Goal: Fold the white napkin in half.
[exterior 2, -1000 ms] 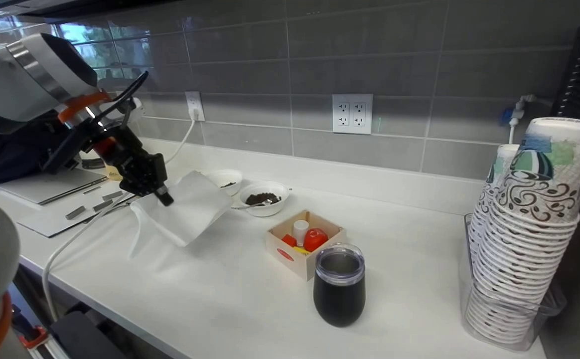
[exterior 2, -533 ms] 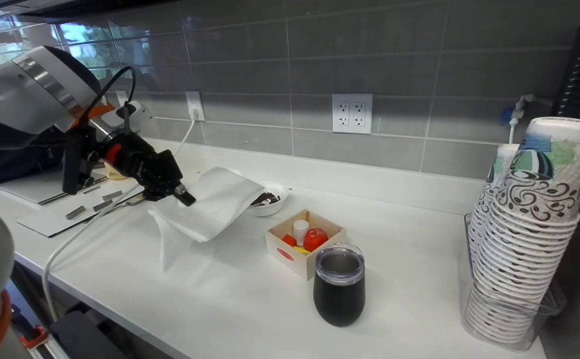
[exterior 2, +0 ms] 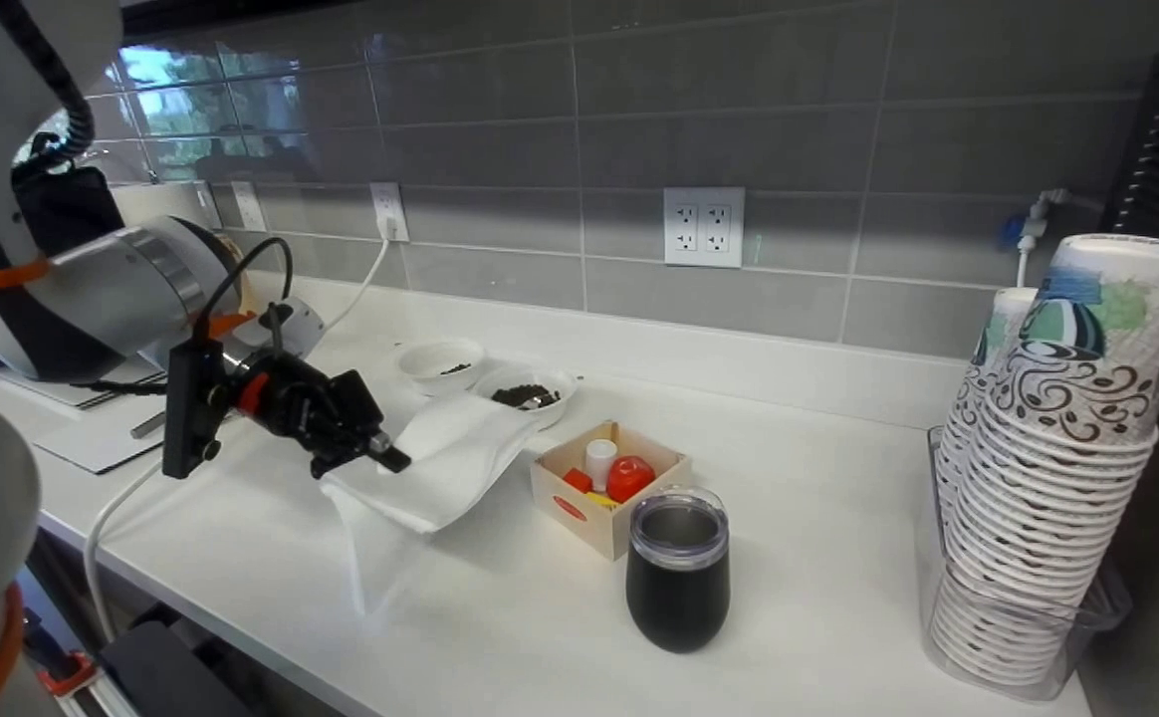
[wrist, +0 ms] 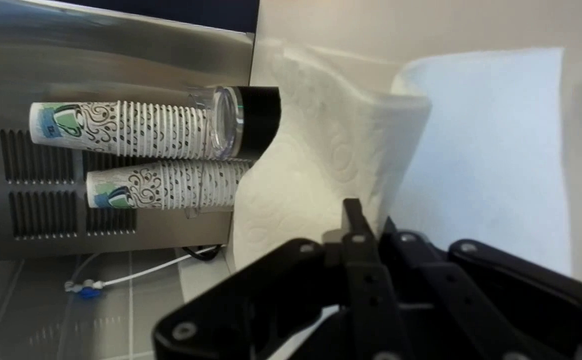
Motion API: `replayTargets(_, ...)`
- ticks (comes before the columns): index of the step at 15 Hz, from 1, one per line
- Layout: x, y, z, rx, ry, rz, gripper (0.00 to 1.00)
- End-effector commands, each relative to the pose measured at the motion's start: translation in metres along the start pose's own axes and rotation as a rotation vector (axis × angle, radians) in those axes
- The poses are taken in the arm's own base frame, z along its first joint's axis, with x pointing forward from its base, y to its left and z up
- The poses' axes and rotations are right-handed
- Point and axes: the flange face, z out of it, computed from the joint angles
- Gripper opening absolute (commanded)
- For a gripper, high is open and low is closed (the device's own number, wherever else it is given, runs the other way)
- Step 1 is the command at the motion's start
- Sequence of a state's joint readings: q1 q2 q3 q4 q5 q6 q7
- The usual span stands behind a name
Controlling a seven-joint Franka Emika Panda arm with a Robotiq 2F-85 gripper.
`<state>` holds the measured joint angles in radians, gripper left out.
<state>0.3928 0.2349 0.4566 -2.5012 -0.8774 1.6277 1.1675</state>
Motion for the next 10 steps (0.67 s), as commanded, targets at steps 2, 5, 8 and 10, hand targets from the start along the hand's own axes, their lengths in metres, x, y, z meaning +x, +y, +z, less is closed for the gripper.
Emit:
replayTargets(2,0.028,-0.061,-0.031,0.046,0.017,-0.106,0.01)
replayTargets(5,0.041,-0.069,-0.057,0.099,0.055,-0.12,0.01)
replayTargets(8,0.054,-0.063,-0.076,0.175,0.079,-0.123,0.01)
replayTargets(10,0.06,-0.065,-0.085,0.248,0.094,-0.159,0.01)
